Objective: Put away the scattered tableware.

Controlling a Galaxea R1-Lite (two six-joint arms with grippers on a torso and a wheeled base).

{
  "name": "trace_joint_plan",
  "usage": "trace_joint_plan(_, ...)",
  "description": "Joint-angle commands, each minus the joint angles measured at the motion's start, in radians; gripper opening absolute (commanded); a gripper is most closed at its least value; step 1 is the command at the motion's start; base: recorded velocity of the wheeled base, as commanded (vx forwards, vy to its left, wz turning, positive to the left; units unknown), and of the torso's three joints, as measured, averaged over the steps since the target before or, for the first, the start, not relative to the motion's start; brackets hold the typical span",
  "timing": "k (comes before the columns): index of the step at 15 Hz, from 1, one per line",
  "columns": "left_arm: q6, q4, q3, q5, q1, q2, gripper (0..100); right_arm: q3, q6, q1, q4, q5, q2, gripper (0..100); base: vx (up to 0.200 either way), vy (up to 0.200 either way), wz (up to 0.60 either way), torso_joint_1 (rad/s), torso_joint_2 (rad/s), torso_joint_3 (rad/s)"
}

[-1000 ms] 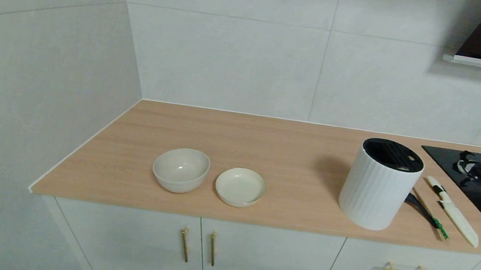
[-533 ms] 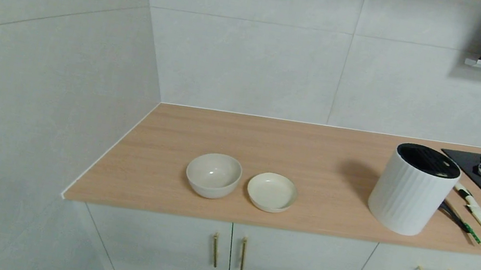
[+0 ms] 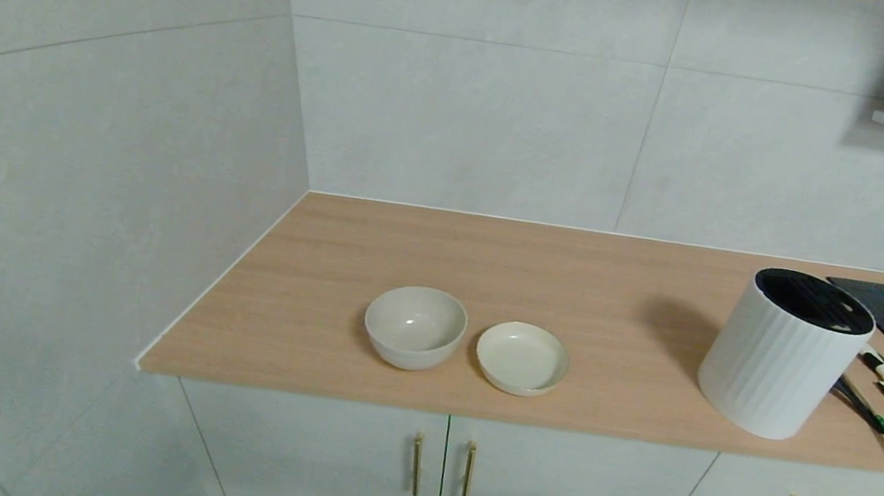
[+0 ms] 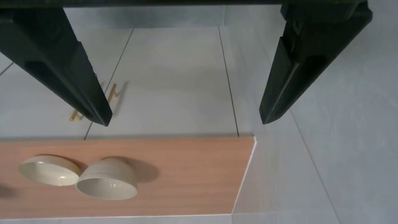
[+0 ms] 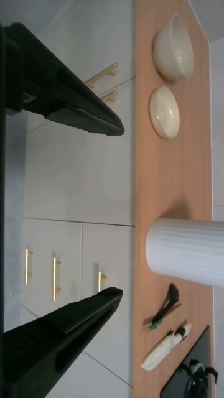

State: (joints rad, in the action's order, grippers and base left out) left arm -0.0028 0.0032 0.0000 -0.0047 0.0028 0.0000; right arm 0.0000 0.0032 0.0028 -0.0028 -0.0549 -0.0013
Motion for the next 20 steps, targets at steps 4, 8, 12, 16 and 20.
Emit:
trace_joint_plan(4,0.0,0.0,0.0,0.0,0.0,0.0,100,0.0,0.0,0.0,0.0,0.001,0.001,100,0.0,0.0,0.0,0.0,0.0,0.0)
trace_joint_plan(8,0.0,0.0,0.0,0.0,0.0,0.0,100,0.0,0.0,0.0,0.0,0.001,0.001,100,0.0,0.0,0.0,0.0,0.0,0.0)
trace_joint_plan(12,0.0,0.0,0.0,0.0,0.0,0.0,100,0.0,0.0,0.0,0.0,0.001,0.001,100,0.0,0.0,0.0,-0.057,0.13,0.073)
trace_joint_plan(16,0.0,0.0,0.0,0.0,0.0,0.0,100,0.0,0.0,0.0,0.0,0.001,0.001,100,0.0,0.0,0.0,-0.189,0.42,0.214)
trace_joint_plan(20,0.0,0.0,0.0,0.0,0.0,0.0,100,0.0,0.0,0.0,0.0,0.001,0.001,100,0.0,0.0,0.0,-0.249,0.55,0.293)
